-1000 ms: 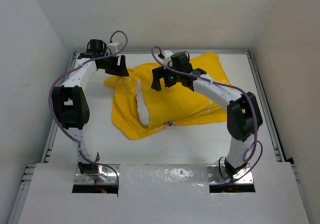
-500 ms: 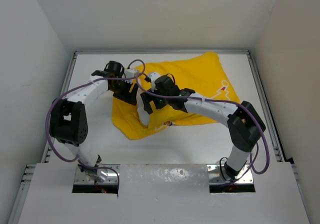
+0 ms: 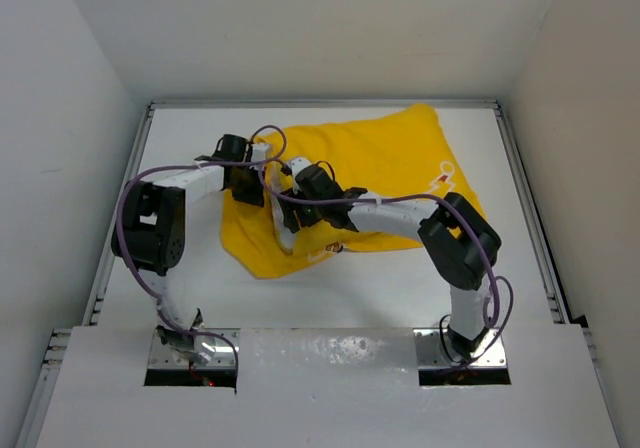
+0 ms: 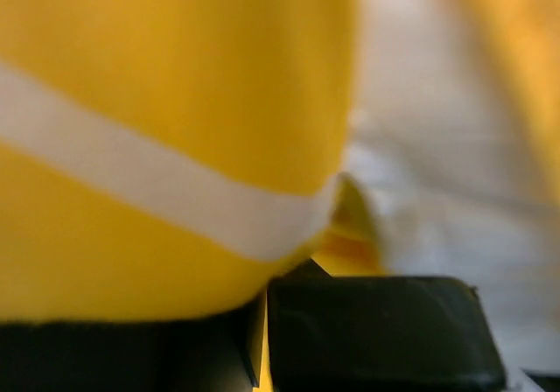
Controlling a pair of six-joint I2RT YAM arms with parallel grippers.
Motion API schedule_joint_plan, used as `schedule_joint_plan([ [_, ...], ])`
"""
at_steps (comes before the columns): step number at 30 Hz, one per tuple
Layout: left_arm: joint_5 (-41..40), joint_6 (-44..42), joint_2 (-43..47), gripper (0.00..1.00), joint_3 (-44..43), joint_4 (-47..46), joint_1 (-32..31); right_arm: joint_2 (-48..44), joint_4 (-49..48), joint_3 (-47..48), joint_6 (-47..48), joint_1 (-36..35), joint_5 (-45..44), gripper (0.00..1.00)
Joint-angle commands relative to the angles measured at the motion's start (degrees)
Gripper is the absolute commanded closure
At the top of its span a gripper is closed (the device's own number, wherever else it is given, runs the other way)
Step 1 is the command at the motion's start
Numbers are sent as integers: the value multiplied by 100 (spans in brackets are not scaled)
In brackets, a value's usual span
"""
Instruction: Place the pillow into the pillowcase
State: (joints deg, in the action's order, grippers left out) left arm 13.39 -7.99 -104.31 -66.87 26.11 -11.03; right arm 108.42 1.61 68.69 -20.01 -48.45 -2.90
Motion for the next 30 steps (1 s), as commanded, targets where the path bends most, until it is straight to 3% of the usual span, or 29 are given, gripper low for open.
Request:
schedule_joint_plan([
  [1,959,430,60,100,156,-817,188,520,77,215,-755,350,374,38],
  [2,1164,456,95,100,157,-774,250,574,-19,155,-1098,545,1230,56],
  [4,1725,386,340,100,157,-599,442,619,-677,-12,-1914,975,1790,100],
  [8,2080,-341,1043,100,43,-4,646,443,-1048,73,-1937,1118,1398,100],
  [12,2063,-1852,1282,100,-63,877,646,504,-1153,707,-2182,1293,889,100],
  [17,2246,-2163,1326,100,-89,1396,646,758,-1023,1419,-2236,1382,676,100],
  [19,2893,-2320,1335,100,-501,1807,619,856,-935,1524,-2288,1382,676,100],
  [23,4153,-3556,1159,100,-1800,3249,374,1102,-750,1823,-2315,1382,327,100],
  [30,5795,-4281,457,100,-3373,4945,303,1743,-319,2597,-2157,1390,263,100],
])
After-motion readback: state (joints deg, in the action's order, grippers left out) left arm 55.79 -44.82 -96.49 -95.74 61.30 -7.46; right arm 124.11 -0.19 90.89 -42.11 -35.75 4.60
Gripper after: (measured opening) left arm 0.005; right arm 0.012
